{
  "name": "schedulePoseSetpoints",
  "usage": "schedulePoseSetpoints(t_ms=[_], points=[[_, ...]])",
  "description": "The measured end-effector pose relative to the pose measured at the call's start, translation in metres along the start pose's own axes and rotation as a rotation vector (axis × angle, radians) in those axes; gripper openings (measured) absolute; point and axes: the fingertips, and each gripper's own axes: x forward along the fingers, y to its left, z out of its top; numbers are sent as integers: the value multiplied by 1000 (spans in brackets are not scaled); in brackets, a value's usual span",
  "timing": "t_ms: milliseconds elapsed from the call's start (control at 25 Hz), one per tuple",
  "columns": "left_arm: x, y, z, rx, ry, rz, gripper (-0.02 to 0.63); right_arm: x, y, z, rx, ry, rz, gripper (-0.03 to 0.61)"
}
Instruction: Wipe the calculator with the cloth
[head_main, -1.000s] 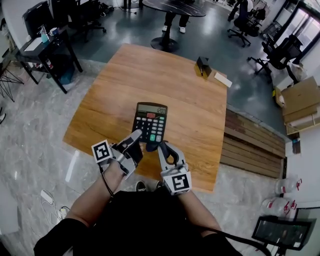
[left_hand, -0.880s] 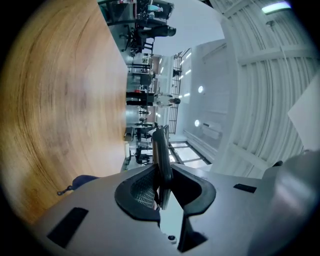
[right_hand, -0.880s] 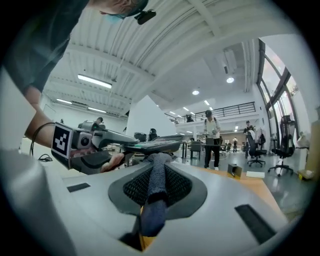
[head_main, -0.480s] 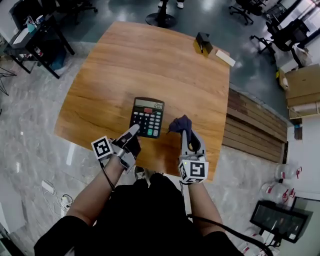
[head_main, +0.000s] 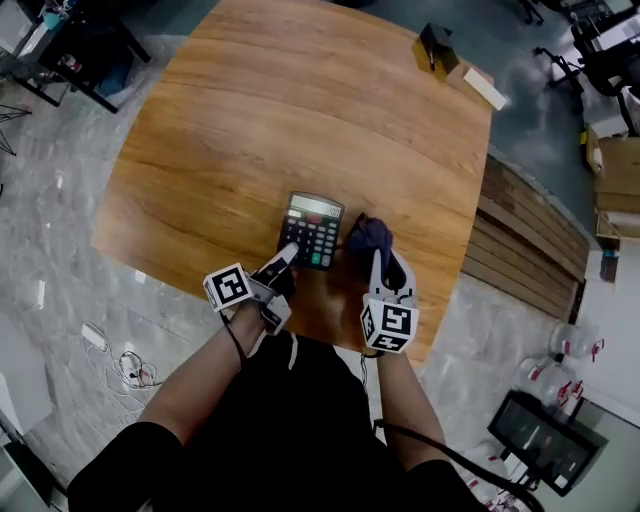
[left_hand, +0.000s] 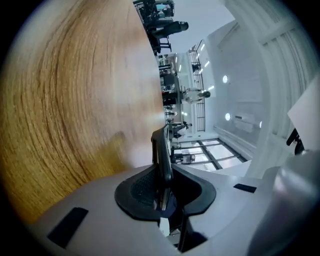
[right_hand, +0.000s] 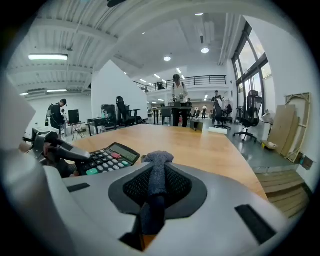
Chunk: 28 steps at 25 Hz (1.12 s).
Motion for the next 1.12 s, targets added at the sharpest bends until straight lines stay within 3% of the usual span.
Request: schedulePoseSetpoints(t_ms=[240, 480, 880, 1120], points=[[4, 27, -6, -5, 0, 47, 66, 30, 2, -30, -4, 87, 20, 52], [6, 34, -6, 106, 9, 97, 77, 46, 5, -53, -23, 163, 19, 52], [-4, 48, -12, 467, 155, 471, 155, 49, 11, -58, -69, 198, 6, 52], [-6, 51, -14, 646, 197, 569, 186, 44, 7, -59, -32, 190, 1, 66]])
